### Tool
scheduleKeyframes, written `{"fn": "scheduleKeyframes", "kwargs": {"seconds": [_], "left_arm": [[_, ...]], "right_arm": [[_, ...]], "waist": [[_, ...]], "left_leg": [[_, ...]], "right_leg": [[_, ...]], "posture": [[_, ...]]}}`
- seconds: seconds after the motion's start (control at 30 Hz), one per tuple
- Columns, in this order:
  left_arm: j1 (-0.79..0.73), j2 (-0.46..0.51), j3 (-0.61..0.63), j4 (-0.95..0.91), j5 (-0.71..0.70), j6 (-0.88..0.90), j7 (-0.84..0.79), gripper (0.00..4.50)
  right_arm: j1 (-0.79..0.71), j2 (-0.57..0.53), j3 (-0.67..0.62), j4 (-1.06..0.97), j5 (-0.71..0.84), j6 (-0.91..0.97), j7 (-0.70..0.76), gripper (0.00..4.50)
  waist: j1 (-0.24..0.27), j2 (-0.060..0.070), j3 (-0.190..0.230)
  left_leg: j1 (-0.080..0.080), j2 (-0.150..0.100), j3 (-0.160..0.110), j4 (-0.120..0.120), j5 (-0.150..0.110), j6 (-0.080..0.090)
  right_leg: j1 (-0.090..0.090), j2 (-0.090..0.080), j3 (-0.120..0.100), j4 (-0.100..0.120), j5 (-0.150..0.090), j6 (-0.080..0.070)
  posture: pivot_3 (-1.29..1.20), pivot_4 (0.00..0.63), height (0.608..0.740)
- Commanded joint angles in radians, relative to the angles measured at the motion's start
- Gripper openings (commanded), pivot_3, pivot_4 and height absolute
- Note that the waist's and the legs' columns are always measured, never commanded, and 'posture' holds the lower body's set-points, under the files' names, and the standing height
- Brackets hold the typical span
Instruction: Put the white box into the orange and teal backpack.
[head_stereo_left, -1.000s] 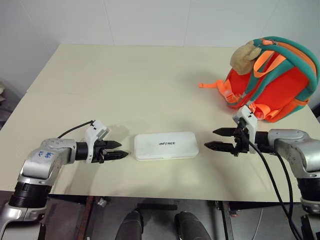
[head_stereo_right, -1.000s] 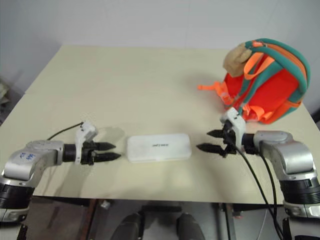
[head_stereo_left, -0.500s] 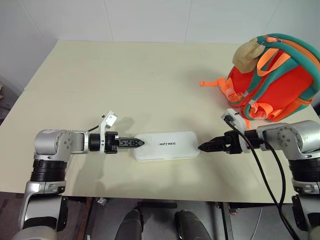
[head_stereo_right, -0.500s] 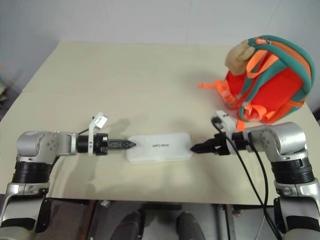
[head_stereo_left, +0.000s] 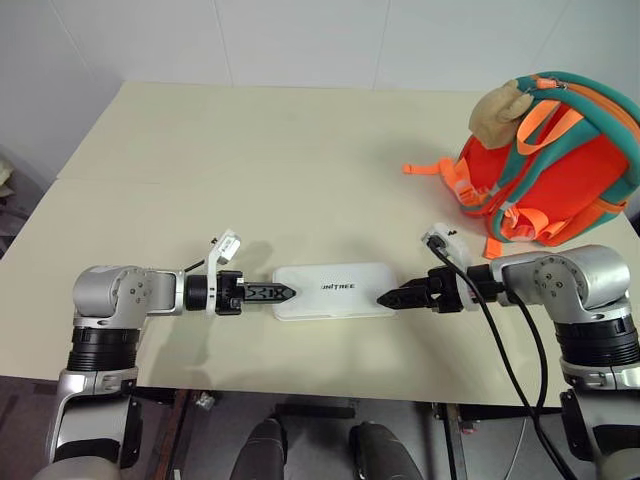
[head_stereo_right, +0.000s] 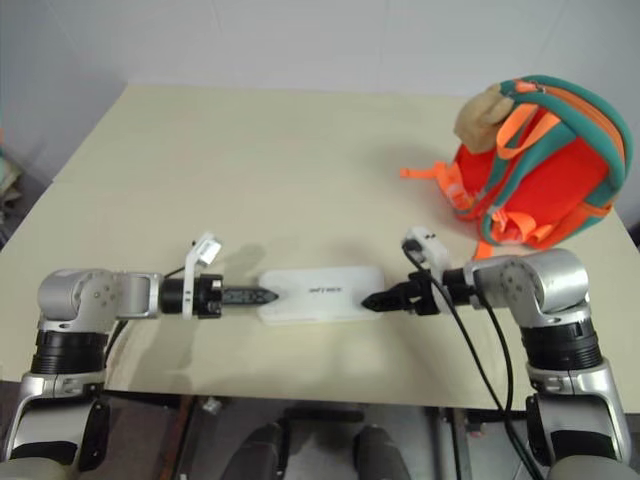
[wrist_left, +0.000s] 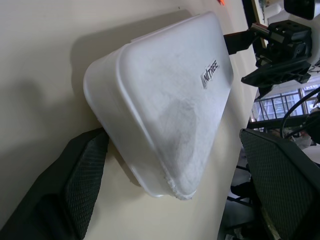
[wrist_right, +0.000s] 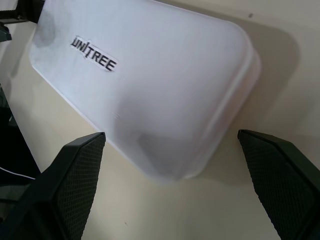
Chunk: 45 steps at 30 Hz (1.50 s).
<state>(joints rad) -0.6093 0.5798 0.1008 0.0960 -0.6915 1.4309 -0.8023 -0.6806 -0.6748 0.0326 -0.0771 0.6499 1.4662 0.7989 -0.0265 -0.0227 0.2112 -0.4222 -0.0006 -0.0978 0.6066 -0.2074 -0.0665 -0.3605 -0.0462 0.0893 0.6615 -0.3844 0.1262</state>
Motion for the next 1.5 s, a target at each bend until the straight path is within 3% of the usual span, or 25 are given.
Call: {"fn": "scheduleKeyframes", "kwargs": {"seconds": [0.03, 0.17, 0.37, 0.73, 0.87, 1.03, 1.13, 1.3, 1.5], "left_arm": [[0.007, -0.018, -0.05, 0.072, 0.035, -0.034, 0.015, 4.44], [-0.045, -0.074, -0.051, 0.167, 0.026, -0.035, 0.013, 4.44], [-0.072, -0.108, -0.053, 0.162, -0.021, 0.037, -0.008, 4.44], [-0.133, -0.024, -0.133, 0.211, -0.024, 0.044, -0.135, 4.44], [-0.156, -0.044, -0.1, 0.257, -0.014, 0.028, -0.111, 3.58], [-0.142, -0.061, -0.055, 0.228, -0.055, 0.091, -0.095, 1.96], [-0.098, -0.065, -0.018, 0.157, -0.088, 0.147, -0.072, 1.27], [-0.01, -0.057, 0.029, 0.038, -0.137, 0.183, -0.052, 1.25], [0.048, -0.047, 0.089, -0.005, -0.119, 0.09, -0.01, 1.25]], "right_arm": [[0.01, -0.017, 0.014, -0.036, 0.01, -0.04, 0.015, 4.5], [0.004, -0.038, 0.059, -0.032, 0.002, -0.095, 0.049, 4.5], [0.002, -0.058, 0.093, -0.035, -0.003, -0.153, 0.088, 4.5], [0.038, -0.087, 0.115, -0.049, -0.012, -0.219, 0.124, 4.5], [0.065, -0.099, 0.111, -0.06, -0.018, -0.24, 0.125, 4.5], [0.116, -0.127, 0.095, -0.081, -0.029, -0.293, 0.135, 4.5], [0.194, -0.16, 0.042, -0.115, -0.042, -0.368, 0.13, 4.5], [0.291, -0.184, -0.147, -0.144, -0.028, -0.434, 0.082, 4.5], [0.332, -0.213, -0.376, -0.11, -0.077, -0.547, -0.012, 4.5]], "waist": [[0.001, 0.0, 0.0], [0.003, 0.001, 0.0], [0.0, 0.001, 0.0], [-0.002, 0.0, 0.0], [-0.003, 0.0, 0.0], [-0.002, 0.0, 0.0], [0.0, 0.0, 0.0], [-0.001, 0.0, 0.0], [-0.001, 0.0, 0.0]], "left_leg": [[0.0, 0.0, 0.0, 0.0, 0.0, 0.0], [0.001, -0.002, -0.002, 0.003, 0.001, 0.001], [0.001, -0.003, -0.002, 0.004, 0.002, 0.003], [-0.001, -0.001, -0.001, -0.003, 0.001, 0.002], [-0.001, -0.001, -0.001, -0.003, 0.001, 0.002], [-0.001, -0.001, -0.001, -0.003, 0.001, 0.002], [-0.001, -0.001, -0.001, -0.003, 0.001, 0.002], [-0.001, -0.001, -0.001, -0.003, 0.001, 0.002], [-0.001, -0.001, 0.0, -0.003, 0.001, 0.002]], "right_leg": [[0.001, 0.0, 0.0, 0.0, 0.0, 0.0], [0.003, -0.001, -0.001, 0.0, 0.002, 0.003], [0.004, -0.001, 0.0, -0.002, 0.006, 0.004], [0.0, -0.001, -0.001, -0.006, 0.005, 0.002], [0.0, -0.001, 0.0, -0.006, 0.005, 0.002], [0.0, -0.001, -0.001, -0.006, 0.005, 0.002], [0.001, -0.001, -0.001, -0.006, 0.005, 0.002], [0.001, -0.001, -0.001, -0.007, 0.005, 0.002], [0.001, 0.0, 0.0, -0.006, 0.005, 0.002]], "posture": [[0.0, 0.15, 0.74], [0.0, 0.15, 0.74], [0.0, 0.15, 0.74], [0.0, 0.15, 0.74], [0.0, 0.15, 0.74], [0.0, 0.15, 0.74], [0.0, 0.15, 0.74], [0.0, 0.15, 0.74], [0.0, 0.15, 0.74]]}}
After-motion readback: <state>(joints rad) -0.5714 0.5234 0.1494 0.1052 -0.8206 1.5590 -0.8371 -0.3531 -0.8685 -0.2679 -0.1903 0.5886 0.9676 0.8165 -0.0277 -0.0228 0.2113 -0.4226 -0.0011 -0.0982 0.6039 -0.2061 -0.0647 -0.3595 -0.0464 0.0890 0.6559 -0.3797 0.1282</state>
